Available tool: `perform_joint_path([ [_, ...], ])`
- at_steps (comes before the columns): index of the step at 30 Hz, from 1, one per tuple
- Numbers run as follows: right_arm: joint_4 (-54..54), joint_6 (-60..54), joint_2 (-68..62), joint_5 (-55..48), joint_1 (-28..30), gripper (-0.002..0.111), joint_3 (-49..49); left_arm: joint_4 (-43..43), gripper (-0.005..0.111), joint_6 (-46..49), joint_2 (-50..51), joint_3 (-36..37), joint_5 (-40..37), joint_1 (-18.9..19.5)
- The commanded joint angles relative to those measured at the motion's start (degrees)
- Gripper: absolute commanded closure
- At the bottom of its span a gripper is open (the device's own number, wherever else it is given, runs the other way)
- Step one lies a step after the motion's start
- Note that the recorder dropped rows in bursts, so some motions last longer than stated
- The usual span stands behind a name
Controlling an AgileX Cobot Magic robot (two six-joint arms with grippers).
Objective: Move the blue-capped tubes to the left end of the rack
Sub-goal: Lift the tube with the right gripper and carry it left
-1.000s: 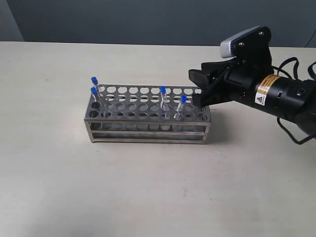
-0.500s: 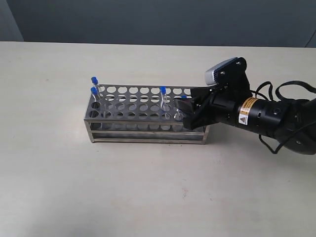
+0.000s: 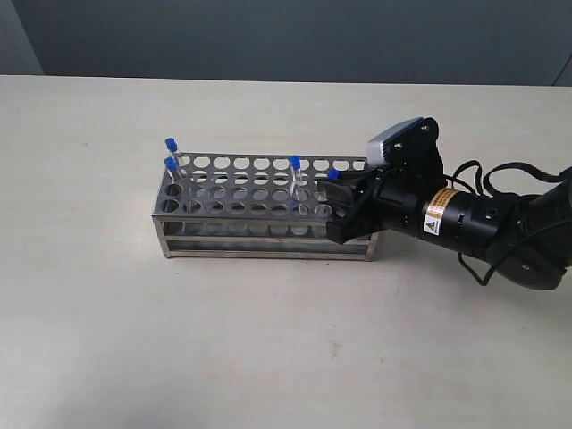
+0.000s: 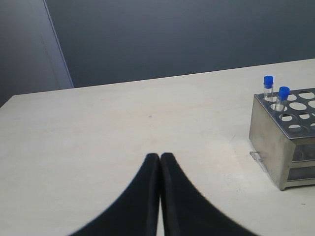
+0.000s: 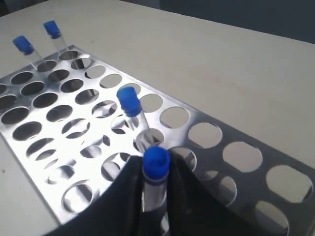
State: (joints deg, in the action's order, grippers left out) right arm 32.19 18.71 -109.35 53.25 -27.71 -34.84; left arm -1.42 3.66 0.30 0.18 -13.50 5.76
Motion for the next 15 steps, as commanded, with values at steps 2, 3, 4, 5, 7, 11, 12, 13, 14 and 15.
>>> perform_joint_path([
  [2, 1.98, -0.48, 0.49, 1.25, 0.29, 0.108, 0.22, 0.07, 0.106, -0.03, -0.3, -0.18, 0.3, -0.23],
  [3, 2.08, -0.48, 1.23, 0.38, 0.29, 0.108, 0.22, 0.07, 0.106, -0.03, -0.3, -0.18, 0.3, -0.23],
  [4, 2.08, -0.48, 2.25, -0.67, 0.29, 0.108, 0.22, 0.07, 0.106, -0.03, -0.3, -0.18, 0.3, -0.23],
  [5, 2.19, -0.48, 3.49, -1.59, 0.29, 0.108, 0.22, 0.07, 0.106, -0.03, -0.3, -0.18, 0.3, -0.23],
  [7, 2.19, -0.48, 6.29, -3.0, 0.29, 0.108, 0.22, 0.07, 0.106, -0.03, -0.3, -0.18, 0.3, -0.23],
  [11, 2.19, -0.59, 13.07, -3.78, 0.29, 0.108, 0.09, 0.07, 0.106, -0.03, -0.3, -0.18, 0.3, -0.23],
  [12, 2.81, -0.59, 14.79, -3.92, 0.29, 0.108, -0.32, 0.07, 0.106, -0.03, -0.3, -0.18, 0.3, -0.23],
  [13, 3.95, -0.59, 16.03, -4.4, 0.29, 0.108, -0.86, 0.07, 0.106, -0.03, -0.3, -0.18, 0.3, -0.23],
  [14, 5.3, 0.64, 17.34, -5.44, 0.07, 0.108, -1.78, 0.07, 0.106, -0.03, -0.3, -0.18, 0.3, -0.23],
  [15, 6.32, 1.96, 18.34, -6.95, -0.56, 0.108, -3.0, 0.07, 0.106, -0.03, -0.3, -0.18, 0.3, -0.23],
])
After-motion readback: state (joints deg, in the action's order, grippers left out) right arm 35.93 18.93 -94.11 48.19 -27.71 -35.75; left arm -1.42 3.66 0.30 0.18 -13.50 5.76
